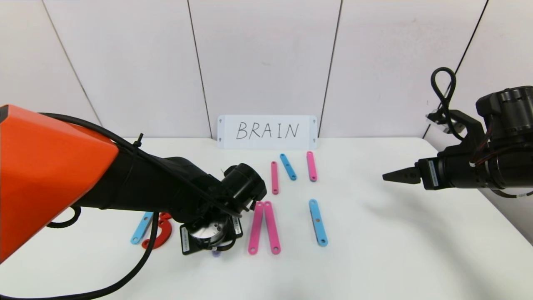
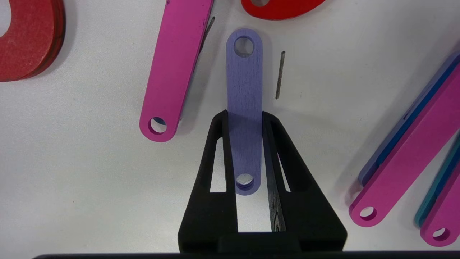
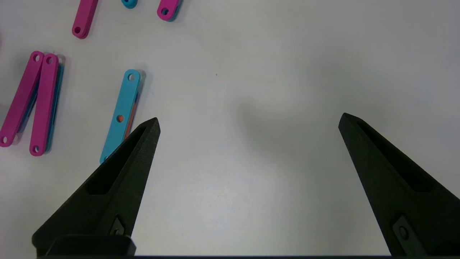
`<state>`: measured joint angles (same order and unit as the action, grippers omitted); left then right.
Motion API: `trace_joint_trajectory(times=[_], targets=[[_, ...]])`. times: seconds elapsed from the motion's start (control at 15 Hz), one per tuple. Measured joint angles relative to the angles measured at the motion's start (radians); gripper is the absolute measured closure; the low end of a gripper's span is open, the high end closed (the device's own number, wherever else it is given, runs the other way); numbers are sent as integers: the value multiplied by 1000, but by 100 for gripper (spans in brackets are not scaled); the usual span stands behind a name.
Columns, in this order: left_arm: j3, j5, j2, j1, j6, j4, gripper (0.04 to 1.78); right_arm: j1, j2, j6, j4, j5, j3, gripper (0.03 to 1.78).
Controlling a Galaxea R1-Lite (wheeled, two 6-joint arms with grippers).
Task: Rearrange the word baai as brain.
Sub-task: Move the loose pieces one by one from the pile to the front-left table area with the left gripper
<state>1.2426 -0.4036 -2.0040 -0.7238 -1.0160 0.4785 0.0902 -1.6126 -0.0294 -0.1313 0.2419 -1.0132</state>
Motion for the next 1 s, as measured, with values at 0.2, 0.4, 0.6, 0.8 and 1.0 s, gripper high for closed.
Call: trace_joint_trajectory(times=[0.2, 0.4, 0.6, 0.8, 1.0], targets=[[-2, 0, 0, 0, 1, 0, 150, 0, 0, 0, 0, 0, 0, 7], [-3, 1, 0, -1, 3, -15, 124, 0, 0, 0, 0, 0, 0, 7], [-3, 2, 0, -1, 4, -19, 74, 0, 0, 0, 0, 0, 1, 7], [0, 3, 0, -2, 8, -19, 31, 0, 0, -1, 0, 0, 1, 7], [3, 3, 0, -6, 10, -19, 10, 1, 2, 0, 0, 0, 1, 7]])
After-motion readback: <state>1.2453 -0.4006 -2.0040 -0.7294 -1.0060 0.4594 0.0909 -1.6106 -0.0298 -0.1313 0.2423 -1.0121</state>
